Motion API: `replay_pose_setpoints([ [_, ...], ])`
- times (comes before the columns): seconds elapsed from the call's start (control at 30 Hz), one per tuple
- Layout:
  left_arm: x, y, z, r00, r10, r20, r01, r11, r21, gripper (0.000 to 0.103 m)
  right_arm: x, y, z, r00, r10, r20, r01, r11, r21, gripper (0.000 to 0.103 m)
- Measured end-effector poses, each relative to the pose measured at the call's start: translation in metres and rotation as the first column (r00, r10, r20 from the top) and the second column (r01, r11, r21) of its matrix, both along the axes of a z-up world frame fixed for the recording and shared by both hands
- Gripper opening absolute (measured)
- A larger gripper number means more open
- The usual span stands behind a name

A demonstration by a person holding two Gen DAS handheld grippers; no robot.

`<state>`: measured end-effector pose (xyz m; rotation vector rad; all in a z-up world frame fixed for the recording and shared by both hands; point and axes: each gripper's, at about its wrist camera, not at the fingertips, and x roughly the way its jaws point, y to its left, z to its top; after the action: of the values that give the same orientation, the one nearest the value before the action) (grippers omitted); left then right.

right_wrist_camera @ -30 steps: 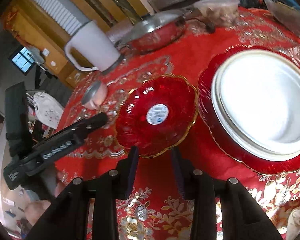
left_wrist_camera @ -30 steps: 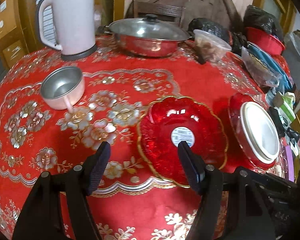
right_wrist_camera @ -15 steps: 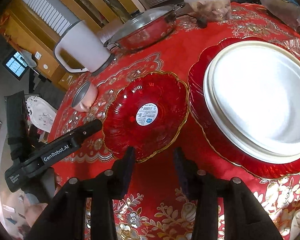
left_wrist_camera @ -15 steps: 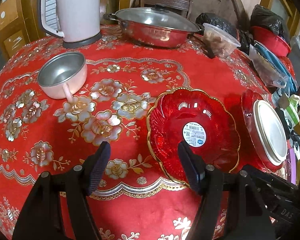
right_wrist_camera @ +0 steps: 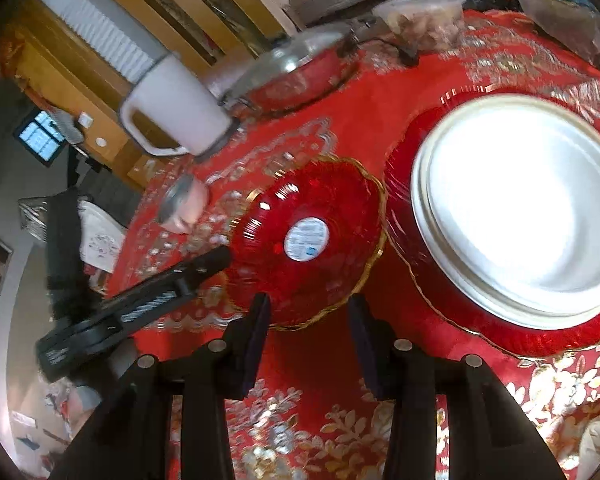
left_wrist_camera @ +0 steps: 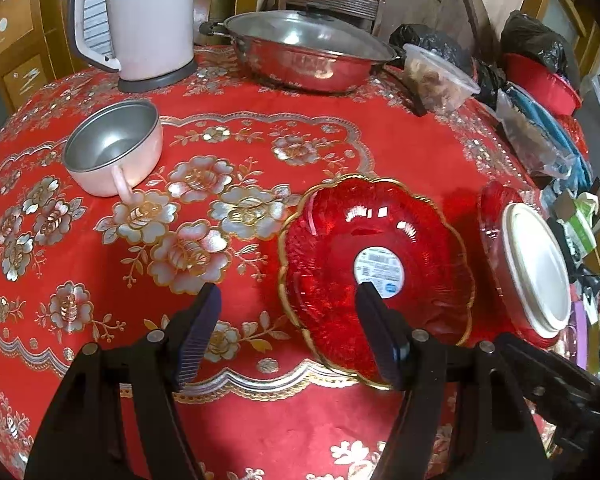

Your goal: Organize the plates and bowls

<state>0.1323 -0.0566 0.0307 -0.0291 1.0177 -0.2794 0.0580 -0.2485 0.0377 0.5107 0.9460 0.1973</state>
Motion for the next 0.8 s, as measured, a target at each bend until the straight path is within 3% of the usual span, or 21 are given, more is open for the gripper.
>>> replay_pose_setpoints([
  [0.07,-0.004,-0.005,0.008,1.000,-0.016,0.010,0.016,1.000,-0.017,0.069,-0.008,-0.004,0.017,0.999,0.013,0.038,-0.013,1.000,0.002,0.042],
  [0.17,-0.011,-0.017,0.022,0.998,-0.053,0.025,0.054,0.998,-0.042,0.069,-0.019,-0.019,0.036,0.997,-0.006,0.075,0.007,1.000,-0.013,0.052],
  [0.3,-0.018,-0.049,0.037,0.991,-0.127,0.030,0.129,0.988,-0.079,0.069,-0.033,-0.062,0.055,0.988,-0.107,0.110,0.113,0.992,-0.049,0.055],
  [0.5,-0.018,-0.105,0.042,0.976,-0.220,0.011,0.220,0.972,-0.078,0.069,-0.038,-0.123,0.044,0.973,-0.226,0.058,0.228,0.973,-0.036,0.056],
  [0.8,-0.010,-0.154,0.031,0.964,-0.265,-0.025,0.264,0.963,-0.051,0.069,-0.035,-0.166,0.029,0.955,-0.296,0.016,0.296,0.954,-0.037,0.056],
])
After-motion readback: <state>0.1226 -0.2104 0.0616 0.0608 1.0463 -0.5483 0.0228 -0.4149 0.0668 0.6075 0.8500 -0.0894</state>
